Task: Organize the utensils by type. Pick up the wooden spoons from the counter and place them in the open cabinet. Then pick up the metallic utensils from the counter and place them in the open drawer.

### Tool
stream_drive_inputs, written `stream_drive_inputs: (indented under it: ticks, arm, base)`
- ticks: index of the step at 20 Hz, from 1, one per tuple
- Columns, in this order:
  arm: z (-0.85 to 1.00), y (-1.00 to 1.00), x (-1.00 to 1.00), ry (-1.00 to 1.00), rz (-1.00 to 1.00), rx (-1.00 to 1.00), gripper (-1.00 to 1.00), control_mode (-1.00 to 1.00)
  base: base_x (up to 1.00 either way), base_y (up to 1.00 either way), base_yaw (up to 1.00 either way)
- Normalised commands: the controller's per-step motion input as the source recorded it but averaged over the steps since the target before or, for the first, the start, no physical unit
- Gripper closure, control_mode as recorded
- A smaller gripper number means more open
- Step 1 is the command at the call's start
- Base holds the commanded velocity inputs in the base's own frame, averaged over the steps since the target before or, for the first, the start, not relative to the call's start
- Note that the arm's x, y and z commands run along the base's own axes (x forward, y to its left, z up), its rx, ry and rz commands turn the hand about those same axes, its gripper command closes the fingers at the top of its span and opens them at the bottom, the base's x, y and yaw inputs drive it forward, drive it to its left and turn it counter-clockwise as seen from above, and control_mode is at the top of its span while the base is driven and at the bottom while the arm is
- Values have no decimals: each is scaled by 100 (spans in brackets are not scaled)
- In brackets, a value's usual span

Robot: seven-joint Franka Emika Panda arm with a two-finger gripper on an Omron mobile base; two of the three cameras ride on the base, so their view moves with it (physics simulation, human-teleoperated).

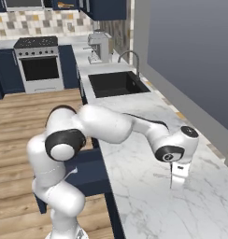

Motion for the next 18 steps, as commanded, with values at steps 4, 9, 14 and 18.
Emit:
stream_drive_inputs:
  ticks: [4, 9, 14, 18]
  arm:
    - [25, 79, 13, -1, 22, -12, 100, -100]
    - [30, 77, 12, -1, 28, -11, 100, -100]
    - [34, 66, 22, -3, 30, -2, 100, -100]
    - [34, 75, 19, 0, 33, 0, 100, -100]
  base:
    - [0, 0, 0]
    - [0, 0, 0]
    - [0, 0, 0]
    - [0, 0, 0]
